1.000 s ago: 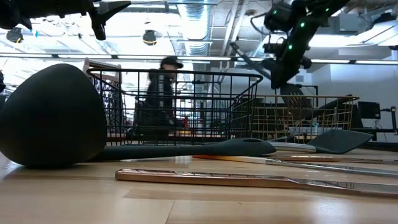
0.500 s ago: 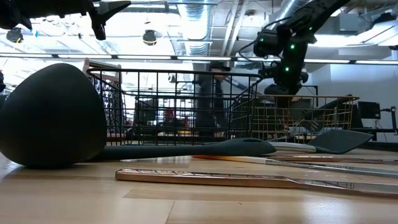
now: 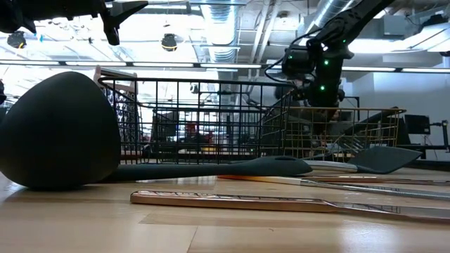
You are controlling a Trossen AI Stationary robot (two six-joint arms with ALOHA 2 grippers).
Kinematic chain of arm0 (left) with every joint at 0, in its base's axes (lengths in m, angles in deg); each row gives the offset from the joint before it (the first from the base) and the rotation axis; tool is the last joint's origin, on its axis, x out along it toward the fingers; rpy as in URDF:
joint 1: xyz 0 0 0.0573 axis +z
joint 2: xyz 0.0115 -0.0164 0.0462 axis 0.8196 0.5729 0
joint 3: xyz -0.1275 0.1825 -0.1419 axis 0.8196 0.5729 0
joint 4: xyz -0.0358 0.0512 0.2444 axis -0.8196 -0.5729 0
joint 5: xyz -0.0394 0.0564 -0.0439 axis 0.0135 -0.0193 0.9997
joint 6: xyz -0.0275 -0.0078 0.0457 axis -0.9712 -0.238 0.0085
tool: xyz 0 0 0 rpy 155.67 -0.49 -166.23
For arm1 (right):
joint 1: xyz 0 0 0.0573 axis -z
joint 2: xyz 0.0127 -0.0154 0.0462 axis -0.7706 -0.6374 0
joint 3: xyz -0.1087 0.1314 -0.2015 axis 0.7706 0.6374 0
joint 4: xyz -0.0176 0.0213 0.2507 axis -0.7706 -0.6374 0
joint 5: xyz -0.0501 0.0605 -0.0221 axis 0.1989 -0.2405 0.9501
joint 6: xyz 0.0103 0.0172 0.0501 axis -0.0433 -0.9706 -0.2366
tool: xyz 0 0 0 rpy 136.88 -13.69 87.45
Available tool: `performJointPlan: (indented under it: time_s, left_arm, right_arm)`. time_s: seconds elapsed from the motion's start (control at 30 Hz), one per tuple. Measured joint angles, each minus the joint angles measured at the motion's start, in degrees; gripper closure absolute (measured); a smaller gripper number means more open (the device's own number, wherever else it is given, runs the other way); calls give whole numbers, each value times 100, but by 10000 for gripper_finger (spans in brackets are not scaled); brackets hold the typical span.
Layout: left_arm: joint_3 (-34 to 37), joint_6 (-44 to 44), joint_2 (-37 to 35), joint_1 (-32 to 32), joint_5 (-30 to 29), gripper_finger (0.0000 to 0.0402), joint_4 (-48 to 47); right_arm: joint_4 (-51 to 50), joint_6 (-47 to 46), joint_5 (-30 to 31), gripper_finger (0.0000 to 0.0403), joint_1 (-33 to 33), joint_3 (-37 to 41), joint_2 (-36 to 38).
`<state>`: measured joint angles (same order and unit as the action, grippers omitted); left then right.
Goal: Pick & Place Kitchen Items
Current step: Put the slotted spatula into the top right wire basket, then put the spatula into the top right wire basket
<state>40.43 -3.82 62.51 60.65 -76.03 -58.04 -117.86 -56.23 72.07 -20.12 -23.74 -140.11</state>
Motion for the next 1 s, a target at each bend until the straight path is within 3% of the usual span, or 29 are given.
performJointPlan:
  time_s: [0.47, 0.6, 0.83, 1.0]
  left_arm:
    - [0, -11, 2, -2, 2, 226, 0]
    - [0, -11, 2, -2, 2, 226, 0]
    - [0, -15, 0, 0, 2, 226, 0]
    - [2, -15, 2, -1, 0, 226, 0]
  right_arm:
    - [-138, 103, -355, 299, -11, 0, 52]
    - [-372, 103, -670, 259, 28, -118, 52]
    - [-1294, 217, -1070, 155, 87, -935, 88]
    - [-1916, 434, -1572, 128, -41, -1833, 504]
